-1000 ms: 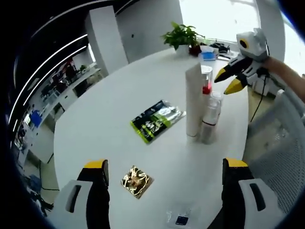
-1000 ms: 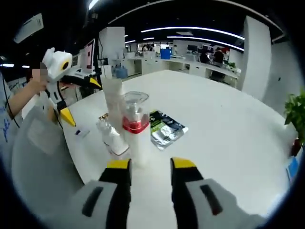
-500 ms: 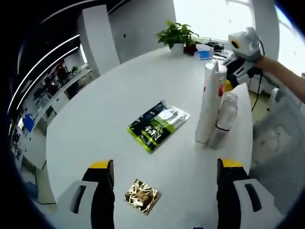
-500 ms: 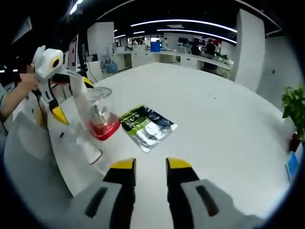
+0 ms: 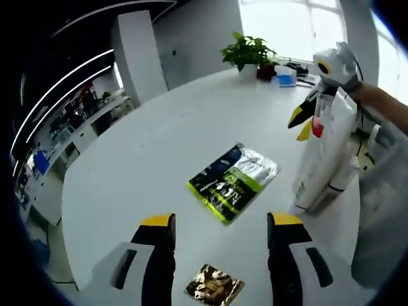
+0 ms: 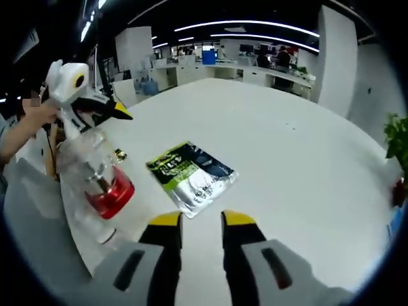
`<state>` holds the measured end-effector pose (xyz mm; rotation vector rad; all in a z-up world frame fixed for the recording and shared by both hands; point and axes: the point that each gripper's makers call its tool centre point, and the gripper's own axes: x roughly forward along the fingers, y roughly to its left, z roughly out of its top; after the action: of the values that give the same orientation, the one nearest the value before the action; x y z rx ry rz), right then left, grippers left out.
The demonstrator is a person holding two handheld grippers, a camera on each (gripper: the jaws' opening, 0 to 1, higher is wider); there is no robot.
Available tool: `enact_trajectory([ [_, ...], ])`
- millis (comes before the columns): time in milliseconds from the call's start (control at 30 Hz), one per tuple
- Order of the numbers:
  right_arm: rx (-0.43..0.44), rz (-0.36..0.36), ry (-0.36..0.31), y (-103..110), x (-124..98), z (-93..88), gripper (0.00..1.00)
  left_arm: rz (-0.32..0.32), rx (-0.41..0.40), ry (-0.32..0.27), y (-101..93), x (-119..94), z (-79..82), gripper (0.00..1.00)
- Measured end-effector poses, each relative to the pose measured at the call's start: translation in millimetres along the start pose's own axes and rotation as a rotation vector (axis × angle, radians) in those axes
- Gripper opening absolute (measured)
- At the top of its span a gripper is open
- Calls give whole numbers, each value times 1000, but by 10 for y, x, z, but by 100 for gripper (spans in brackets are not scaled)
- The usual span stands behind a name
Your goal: Arrange the skincare products in the storage area until every visible bottle or jar stands upright without overlapping.
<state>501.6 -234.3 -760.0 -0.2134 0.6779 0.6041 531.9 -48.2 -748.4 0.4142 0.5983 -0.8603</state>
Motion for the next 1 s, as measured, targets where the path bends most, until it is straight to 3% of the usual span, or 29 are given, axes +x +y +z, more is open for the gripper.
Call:
enact_trajectory([
  [267,65,-5,2,-113,112,-11,26,-49,-46,5,8,282,-23,35],
  [500,149,-6,-2,-194,247,-16,28,-74,-118,48,26,490,-131,33],
  [1000,246,31,21,-112,568,-120,34,-84,-213,77,104,757,-195,31],
])
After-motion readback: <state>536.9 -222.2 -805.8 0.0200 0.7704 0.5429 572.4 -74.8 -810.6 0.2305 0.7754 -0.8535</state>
